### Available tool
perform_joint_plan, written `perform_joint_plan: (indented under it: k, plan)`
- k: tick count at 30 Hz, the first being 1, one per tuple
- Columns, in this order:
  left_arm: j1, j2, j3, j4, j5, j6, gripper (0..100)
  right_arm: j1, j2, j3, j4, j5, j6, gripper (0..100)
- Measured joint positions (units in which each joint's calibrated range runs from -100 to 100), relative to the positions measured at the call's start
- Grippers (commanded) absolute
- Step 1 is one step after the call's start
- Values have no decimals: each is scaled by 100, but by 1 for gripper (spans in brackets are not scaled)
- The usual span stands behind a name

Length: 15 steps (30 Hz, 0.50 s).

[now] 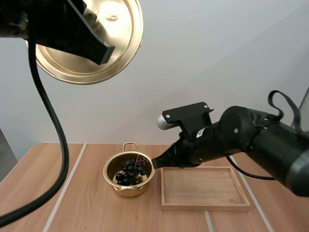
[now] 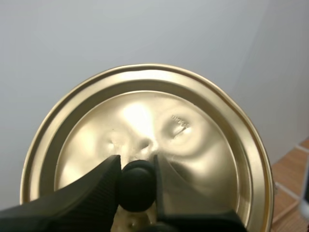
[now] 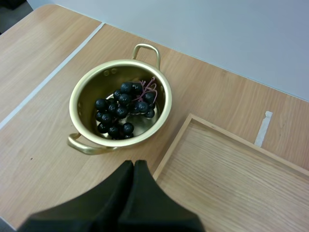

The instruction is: Open the lid, put the grape in the pot, and close it

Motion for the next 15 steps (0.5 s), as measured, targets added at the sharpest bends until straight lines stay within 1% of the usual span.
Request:
perform_joint_plan:
  k: [3,4,5,6,9,10,15]
  plan:
    - [0,432,1,93,582,28,0,-11,-401,71,0,380,22,0]
    - [0,697,1,102,826,37,0,-11,-952,94,0,894,49,0]
    - [0,724,1,102,866,37,0,-11,-998,94,0,924,58,0]
    - [0,917,1,102,1031,37,0,-11,-1378,107,0,1202,66,0]
    - [0,1330,13,102,1248,37,0,-11,-1896,107,0,1443,105,0]
    - [0,1537,13,102,1262,37,0,-40,-2331,107,-91,1613,165,0]
    - [0,2026,134,5,1270,37,0,-144,-2938,107,-295,2036,263,0]
